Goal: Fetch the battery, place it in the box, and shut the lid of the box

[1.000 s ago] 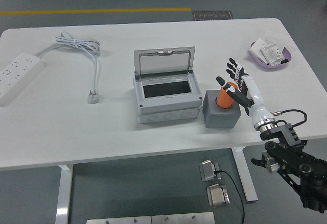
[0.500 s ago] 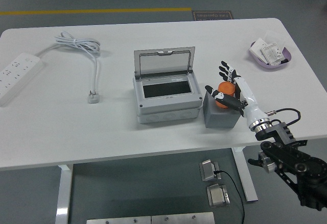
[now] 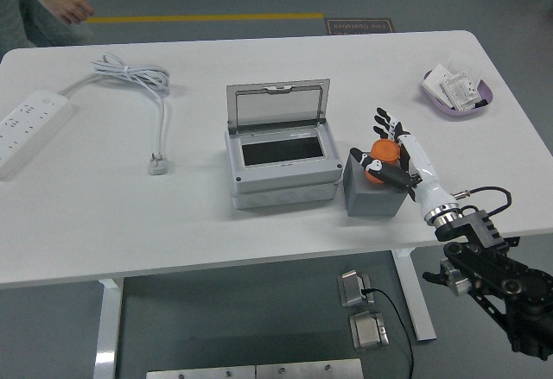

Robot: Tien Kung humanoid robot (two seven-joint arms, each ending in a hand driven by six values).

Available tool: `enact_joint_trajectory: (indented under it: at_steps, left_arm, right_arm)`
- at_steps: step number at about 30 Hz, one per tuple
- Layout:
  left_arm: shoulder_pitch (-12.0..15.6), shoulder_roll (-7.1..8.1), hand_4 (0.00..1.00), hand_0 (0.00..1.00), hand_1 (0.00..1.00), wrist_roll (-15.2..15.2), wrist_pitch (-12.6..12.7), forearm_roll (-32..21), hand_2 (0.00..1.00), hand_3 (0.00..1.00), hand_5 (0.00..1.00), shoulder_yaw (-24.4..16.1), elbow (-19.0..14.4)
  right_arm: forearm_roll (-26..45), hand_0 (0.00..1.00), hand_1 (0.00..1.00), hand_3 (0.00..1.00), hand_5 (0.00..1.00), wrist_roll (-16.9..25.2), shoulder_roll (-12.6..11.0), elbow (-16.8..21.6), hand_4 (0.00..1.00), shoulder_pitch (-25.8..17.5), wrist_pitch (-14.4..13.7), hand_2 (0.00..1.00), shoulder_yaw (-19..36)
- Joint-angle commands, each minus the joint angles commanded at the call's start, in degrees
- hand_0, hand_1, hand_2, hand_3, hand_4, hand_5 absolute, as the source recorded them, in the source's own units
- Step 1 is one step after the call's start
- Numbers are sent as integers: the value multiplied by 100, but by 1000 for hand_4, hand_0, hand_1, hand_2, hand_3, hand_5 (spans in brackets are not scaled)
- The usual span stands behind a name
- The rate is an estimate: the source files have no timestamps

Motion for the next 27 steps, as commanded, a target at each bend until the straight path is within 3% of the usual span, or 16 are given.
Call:
enact_joint_trajectory:
  at_steps: [16,27]
  left_arm:
    - [1,-1,635,668,715,15,0,42,677,626,208,-37,-5]
    - [-3,3,632,668,715,14,-4,46,673,626,202,-32,-6]
  right_arm:
    - [32,990,967,998,372,15,17,-15,903,-27,-26,998,-51]
    - [59,918,950,998,352,56,21,-12,876,-43,-101,985,-62]
